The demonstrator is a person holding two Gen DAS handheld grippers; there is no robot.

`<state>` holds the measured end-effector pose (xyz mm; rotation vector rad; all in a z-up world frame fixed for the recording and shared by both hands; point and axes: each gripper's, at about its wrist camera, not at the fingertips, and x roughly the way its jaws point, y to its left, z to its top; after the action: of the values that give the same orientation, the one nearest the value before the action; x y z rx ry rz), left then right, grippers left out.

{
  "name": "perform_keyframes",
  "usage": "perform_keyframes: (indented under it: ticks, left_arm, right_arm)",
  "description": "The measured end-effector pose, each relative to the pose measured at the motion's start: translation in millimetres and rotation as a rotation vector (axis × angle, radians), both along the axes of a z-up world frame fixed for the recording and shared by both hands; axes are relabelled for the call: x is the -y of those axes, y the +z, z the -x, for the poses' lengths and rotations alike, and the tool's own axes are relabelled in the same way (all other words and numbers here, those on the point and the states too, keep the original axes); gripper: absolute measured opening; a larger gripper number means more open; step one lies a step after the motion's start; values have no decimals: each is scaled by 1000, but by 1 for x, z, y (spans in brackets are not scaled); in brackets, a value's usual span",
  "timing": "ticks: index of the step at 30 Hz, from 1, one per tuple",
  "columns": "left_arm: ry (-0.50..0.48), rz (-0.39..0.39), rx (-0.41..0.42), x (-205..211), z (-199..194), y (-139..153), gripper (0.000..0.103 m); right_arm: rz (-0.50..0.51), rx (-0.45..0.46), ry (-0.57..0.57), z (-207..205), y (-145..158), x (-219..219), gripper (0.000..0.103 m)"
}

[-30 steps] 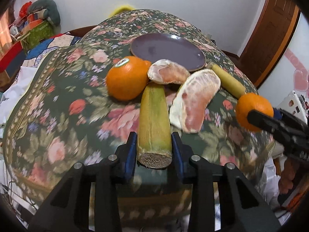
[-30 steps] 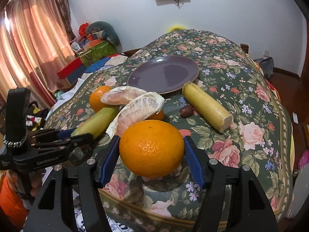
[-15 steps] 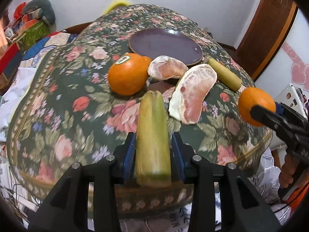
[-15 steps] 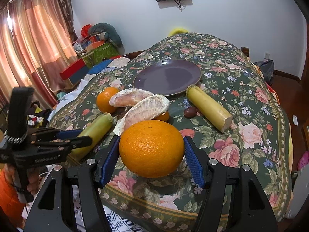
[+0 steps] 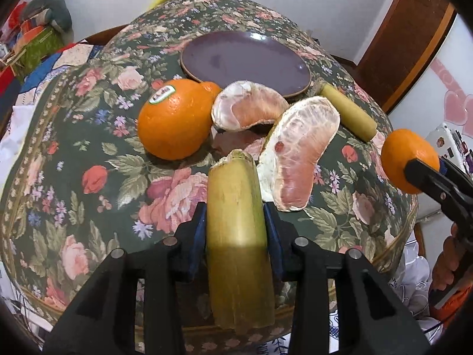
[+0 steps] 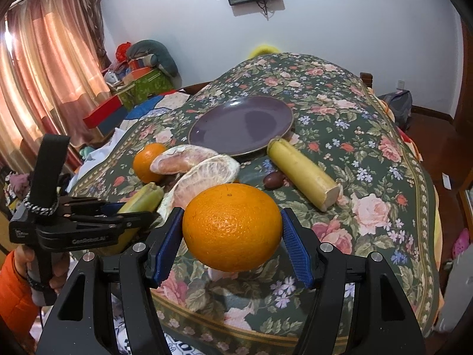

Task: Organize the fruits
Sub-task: 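Carry the orange with the right tool while the left tool carries the cylinder over the purple plate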

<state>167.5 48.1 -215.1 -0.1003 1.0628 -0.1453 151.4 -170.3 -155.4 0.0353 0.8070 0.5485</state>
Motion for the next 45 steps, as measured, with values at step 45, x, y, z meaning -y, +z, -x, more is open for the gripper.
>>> perform_keyframes:
  ticks: [45]
  left_arm:
    - [16,24,230,-15,-140,59,36]
  right_arm:
    - [32,145,0,-157,27,-43,62]
